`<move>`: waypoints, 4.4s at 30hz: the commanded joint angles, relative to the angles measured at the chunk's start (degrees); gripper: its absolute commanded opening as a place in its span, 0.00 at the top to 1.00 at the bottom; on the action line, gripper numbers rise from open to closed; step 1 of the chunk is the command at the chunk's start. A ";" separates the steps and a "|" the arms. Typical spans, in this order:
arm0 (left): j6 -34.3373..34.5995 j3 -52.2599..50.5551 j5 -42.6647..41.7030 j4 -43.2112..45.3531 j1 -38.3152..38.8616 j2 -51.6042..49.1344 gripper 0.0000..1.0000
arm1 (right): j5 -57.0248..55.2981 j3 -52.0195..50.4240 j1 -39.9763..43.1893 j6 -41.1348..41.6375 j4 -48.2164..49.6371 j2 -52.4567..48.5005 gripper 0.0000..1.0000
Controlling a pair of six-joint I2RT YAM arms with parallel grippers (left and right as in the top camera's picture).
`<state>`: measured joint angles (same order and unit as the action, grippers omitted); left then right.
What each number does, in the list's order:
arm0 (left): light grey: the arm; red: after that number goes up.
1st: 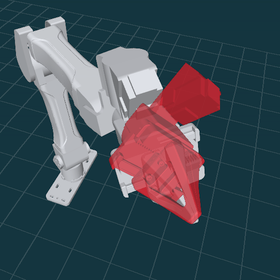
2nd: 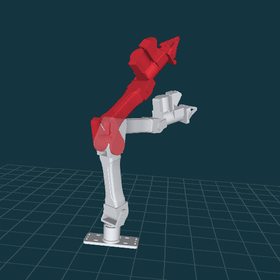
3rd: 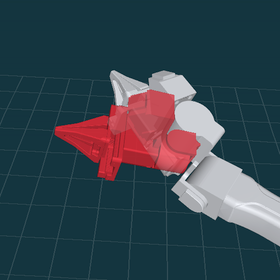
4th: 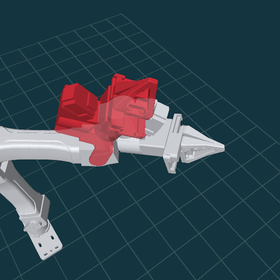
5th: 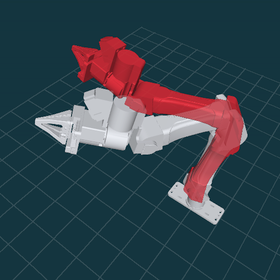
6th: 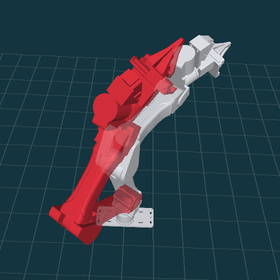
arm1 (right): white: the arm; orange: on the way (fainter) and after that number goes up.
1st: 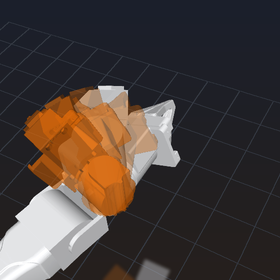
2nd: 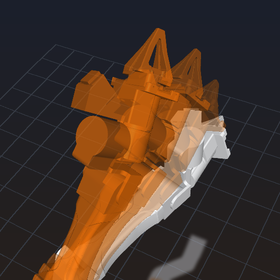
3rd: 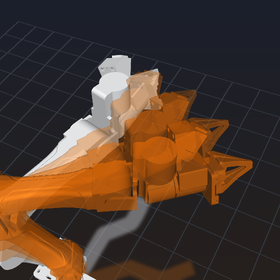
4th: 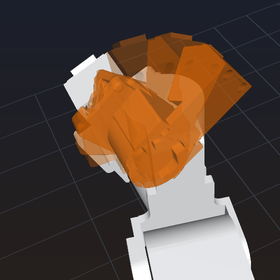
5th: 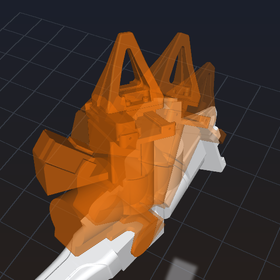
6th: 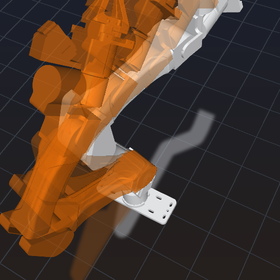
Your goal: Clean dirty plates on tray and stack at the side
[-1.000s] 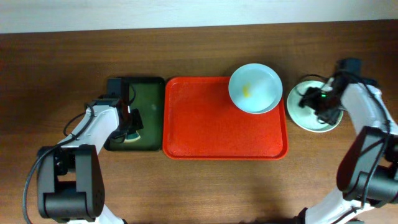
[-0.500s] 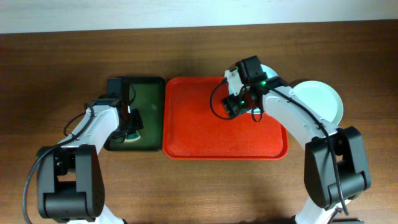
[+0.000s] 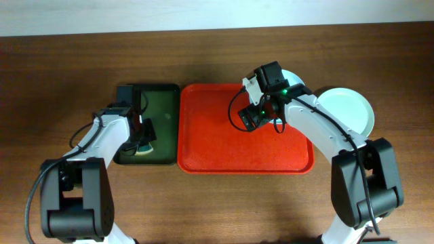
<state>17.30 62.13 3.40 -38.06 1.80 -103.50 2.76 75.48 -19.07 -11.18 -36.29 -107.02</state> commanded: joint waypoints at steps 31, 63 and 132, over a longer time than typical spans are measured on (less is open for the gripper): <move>-0.42 -0.26 -1.07 0.96 0.28 -0.59 0.95 | 12.33 -0.28 -0.24 13.84 3.32 -7.87 0.82; -6.69 -0.26 -9.84 1.62 0.28 -0.59 1.00 | 8.09 -6.86 10.45 24.48 2.97 -1.16 0.62; -13.97 38.01 -6.60 -29.70 0.83 -3.72 1.00 | 9.35 -7.89 1.11 31.87 -4.00 -2.43 0.96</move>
<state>4.05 97.49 -3.44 -67.09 2.13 -102.74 14.39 67.92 -17.69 19.94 -40.25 -108.71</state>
